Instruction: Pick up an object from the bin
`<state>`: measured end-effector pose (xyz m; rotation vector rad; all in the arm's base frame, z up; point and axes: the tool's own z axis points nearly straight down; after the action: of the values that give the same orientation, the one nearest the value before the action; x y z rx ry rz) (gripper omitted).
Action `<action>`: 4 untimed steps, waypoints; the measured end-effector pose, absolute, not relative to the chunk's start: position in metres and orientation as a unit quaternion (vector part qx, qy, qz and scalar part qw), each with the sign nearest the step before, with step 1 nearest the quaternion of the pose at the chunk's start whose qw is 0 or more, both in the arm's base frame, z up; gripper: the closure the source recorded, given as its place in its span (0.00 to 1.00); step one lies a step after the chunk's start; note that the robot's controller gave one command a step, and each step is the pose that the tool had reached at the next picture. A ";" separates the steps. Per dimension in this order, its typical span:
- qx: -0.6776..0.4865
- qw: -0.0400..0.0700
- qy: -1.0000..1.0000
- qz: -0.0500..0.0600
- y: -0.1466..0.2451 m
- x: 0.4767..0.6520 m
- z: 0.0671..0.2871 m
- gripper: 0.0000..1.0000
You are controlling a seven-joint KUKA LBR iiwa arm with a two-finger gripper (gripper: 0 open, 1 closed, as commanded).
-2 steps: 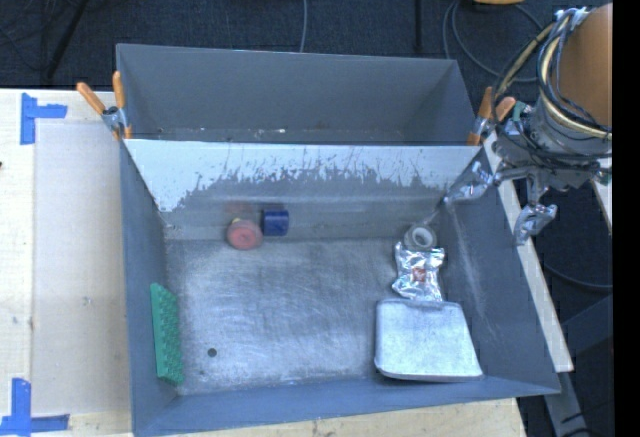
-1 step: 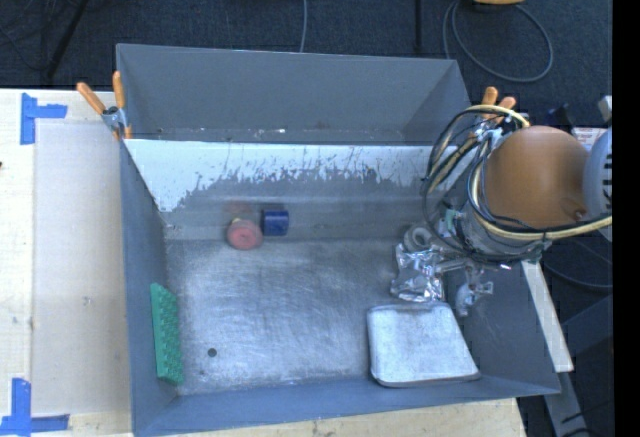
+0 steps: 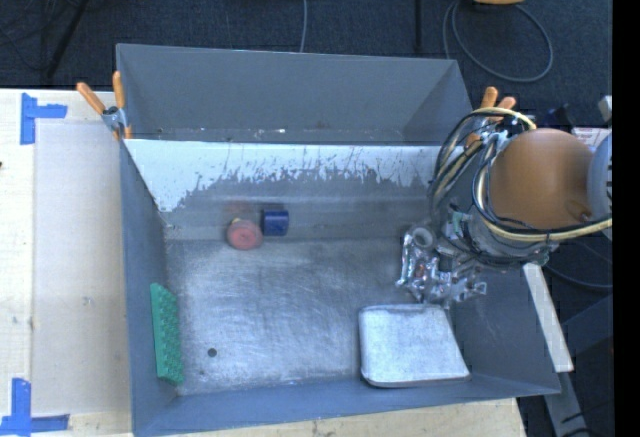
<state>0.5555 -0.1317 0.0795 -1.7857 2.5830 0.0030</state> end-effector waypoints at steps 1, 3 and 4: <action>-0.510 0.000 0.860 0.000 -0.101 0.613 0.075 1.00; -0.637 0.001 0.771 0.001 -0.093 0.602 0.148 0.00; -0.677 0.001 0.736 0.002 -0.091 0.613 0.072 0.00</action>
Offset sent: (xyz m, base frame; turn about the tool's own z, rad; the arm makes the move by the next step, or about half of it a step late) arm 0.0549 0.0306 -0.0074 0.1382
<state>0.6126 -0.0910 0.0717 -2.1273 2.3097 0.0049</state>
